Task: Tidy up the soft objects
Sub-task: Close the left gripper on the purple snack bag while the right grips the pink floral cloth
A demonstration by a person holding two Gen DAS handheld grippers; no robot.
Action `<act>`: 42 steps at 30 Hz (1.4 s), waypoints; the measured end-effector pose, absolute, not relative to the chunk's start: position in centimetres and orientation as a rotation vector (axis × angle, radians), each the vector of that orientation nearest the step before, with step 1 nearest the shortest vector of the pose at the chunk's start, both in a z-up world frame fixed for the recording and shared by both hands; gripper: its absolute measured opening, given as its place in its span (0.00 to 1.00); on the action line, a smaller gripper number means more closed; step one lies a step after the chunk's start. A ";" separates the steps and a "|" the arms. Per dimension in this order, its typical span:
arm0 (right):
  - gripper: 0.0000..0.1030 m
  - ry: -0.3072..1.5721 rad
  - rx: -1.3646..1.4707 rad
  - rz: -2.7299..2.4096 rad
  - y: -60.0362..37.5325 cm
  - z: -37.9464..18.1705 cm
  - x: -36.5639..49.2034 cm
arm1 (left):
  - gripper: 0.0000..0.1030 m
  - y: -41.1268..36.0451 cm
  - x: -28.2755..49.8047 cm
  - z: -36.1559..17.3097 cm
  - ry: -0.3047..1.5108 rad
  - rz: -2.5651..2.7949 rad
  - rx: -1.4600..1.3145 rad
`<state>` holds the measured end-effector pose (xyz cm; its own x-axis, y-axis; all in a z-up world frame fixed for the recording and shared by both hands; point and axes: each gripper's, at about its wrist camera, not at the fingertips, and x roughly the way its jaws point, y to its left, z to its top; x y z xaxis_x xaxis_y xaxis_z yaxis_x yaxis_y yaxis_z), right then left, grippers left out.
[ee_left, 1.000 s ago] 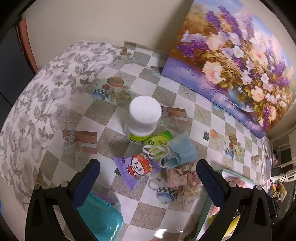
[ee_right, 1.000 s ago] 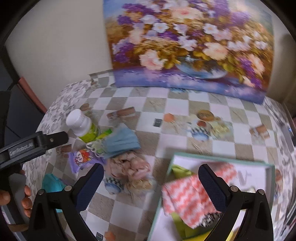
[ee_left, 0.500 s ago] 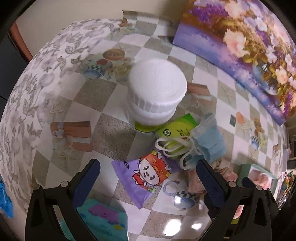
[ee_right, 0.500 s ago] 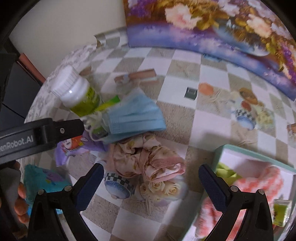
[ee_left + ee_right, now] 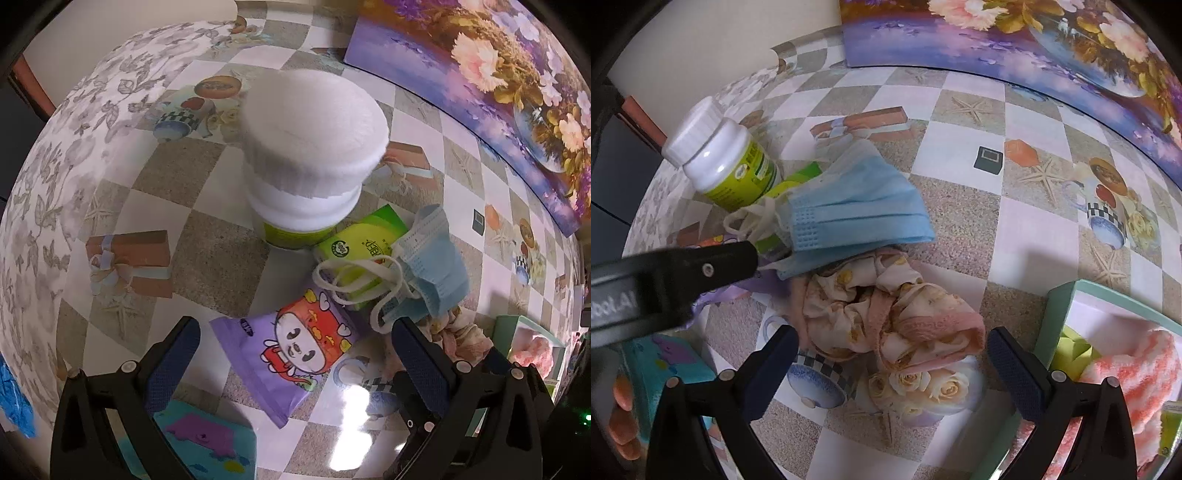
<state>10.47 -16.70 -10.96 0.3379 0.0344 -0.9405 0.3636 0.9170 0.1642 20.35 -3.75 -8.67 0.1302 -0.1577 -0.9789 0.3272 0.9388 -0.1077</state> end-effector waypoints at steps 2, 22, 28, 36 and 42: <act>1.00 1.216 0.376 -0.222 -16.7 -10.9 10.5 | 1.00 -3.3 20.5 -8.6 1.394 -0.350 0.144; 0.97 1.212 0.375 -0.234 -16.5 -11.2 10.7 | 0.88 -1.3 20.8 -9.4 1.441 -0.361 0.092; 0.76 1.188 0.381 -0.224 -16.5 -10.8 10.5 | 0.60 -1.7 21.2 -11.0 1.484 -0.412 0.002; 0.40 1.170 0.406 -0.201 -17.2 -10.4 9.8 | 0.57 -1.1 21.3 -10.5 1.465 -0.401 -0.015; 0.23 1.153 0.427 -0.187 -17.1 -9.4 9.0 | 0.57 -0.1 20.3 -9.2 1.447 -0.407 -0.020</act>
<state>9.01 -17.14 -9.40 0.4017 0.0734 -0.9128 0.3583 0.9047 0.2304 20.27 -0.13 -9.21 0.0676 -0.2821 -0.9570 0.2578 0.9316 -0.2564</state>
